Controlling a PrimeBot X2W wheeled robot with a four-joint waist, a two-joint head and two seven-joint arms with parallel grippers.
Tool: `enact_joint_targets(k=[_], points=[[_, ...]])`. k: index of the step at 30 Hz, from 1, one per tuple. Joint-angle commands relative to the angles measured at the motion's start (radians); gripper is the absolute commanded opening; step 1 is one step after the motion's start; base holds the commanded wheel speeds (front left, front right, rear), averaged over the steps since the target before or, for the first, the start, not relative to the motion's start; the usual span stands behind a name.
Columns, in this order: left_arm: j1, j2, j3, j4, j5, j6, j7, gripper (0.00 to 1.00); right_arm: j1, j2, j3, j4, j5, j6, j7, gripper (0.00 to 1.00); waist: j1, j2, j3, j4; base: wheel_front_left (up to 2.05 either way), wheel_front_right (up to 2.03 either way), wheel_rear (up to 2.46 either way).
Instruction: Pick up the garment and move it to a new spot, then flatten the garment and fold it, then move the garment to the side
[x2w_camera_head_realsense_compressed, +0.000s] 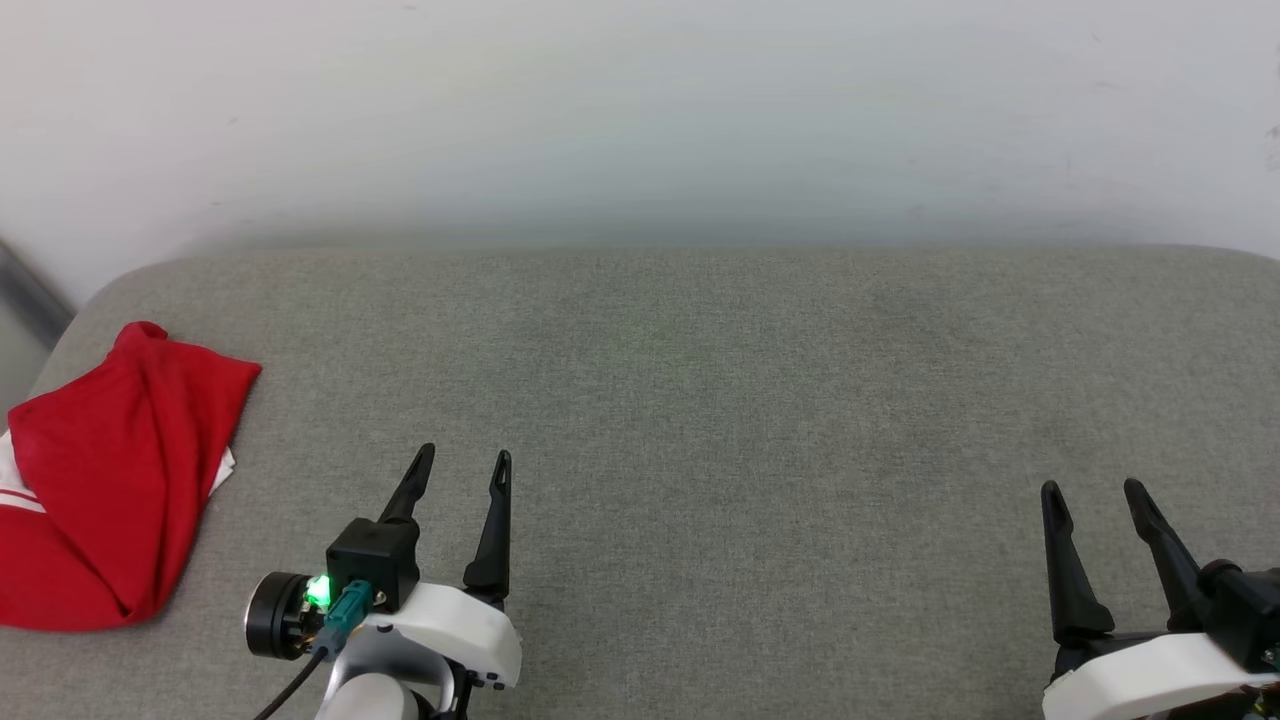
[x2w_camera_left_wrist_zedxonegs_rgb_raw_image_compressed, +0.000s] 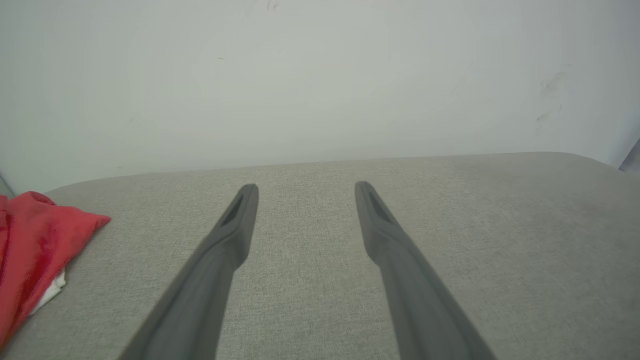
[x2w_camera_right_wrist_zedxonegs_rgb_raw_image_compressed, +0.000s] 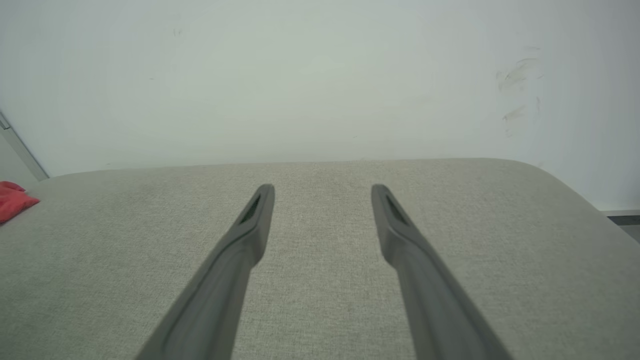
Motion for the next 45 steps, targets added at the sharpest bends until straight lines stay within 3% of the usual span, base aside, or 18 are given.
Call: enact_joint_targets(k=[1, 14, 35, 45], points=[[-0.009, 0.003, -0.004, 0.004, 0.022, 0.009, -0.009, 1.00, 0.005, 0.003, 0.002, -0.010, -0.021, 0.002, -0.009, 1.00, 0.0000, 0.0000, 0.000, 0.000, 0.00, 0.00, 0.00], [0.010, -0.012, -0.011, 0.026, 0.088, 0.032, -0.033, 1.00, 0.015, 0.003, 0.003, 0.000, -0.078, 0.001, -0.030, 1.00, 0.0000, 0.0000, -0.008, 0.012, 0.00, 0.00, 0.00], [0.004, -0.020, -0.005, 0.037, 0.060, 0.023, -0.032, 1.00, -0.013, 0.003, -0.005, 0.051, -0.047, 0.001, -0.050, 1.00, 0.0000, 0.0000, -0.010, 0.021, 0.00, 0.00, 0.00], [-0.016, -0.022, -0.012, 0.025, 0.061, 0.026, -0.032, 1.00, -0.020, 0.003, -0.014, 0.054, -0.045, 0.001, -0.059, 1.00, 0.0000, 0.0000, 0.004, 0.093, 0.00, 0.00, 0.00]])
